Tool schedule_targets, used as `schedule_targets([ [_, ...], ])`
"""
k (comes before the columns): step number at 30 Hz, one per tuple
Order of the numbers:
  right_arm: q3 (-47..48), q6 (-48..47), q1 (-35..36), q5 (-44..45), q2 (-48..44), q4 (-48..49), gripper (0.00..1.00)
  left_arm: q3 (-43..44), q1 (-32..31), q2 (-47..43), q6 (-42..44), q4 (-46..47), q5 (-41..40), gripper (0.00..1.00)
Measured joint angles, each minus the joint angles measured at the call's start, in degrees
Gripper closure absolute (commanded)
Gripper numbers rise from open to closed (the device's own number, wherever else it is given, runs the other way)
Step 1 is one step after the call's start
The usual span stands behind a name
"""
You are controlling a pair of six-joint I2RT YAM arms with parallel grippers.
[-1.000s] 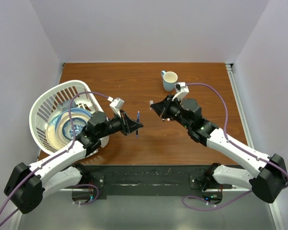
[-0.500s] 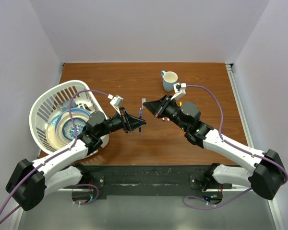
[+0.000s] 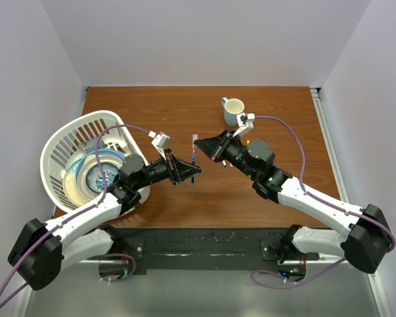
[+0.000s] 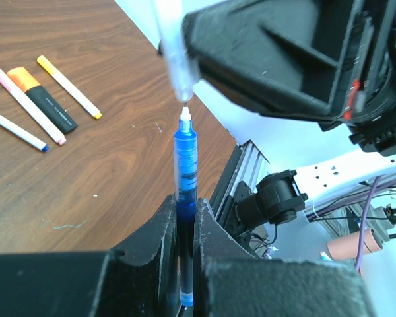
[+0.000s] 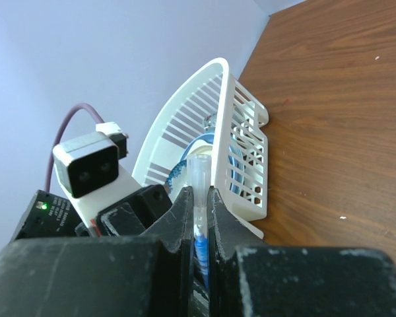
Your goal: Insert the pens into the pen caps
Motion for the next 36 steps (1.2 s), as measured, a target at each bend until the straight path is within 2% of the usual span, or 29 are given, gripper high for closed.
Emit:
schedule_targets([
  [29, 0.5, -4.3, 1.3, -0.1, -0.4, -0.4, 1.00, -0.2, 0.0, -0.3, 0.1, -0.1, 0.2, 1.00],
  [36, -1.9, -5.4, 3.0, 0.3, -1.4, -0.5, 1.00, -0.2, -0.2, -0.5, 0.6, -1.2, 0.3, 1.00],
])
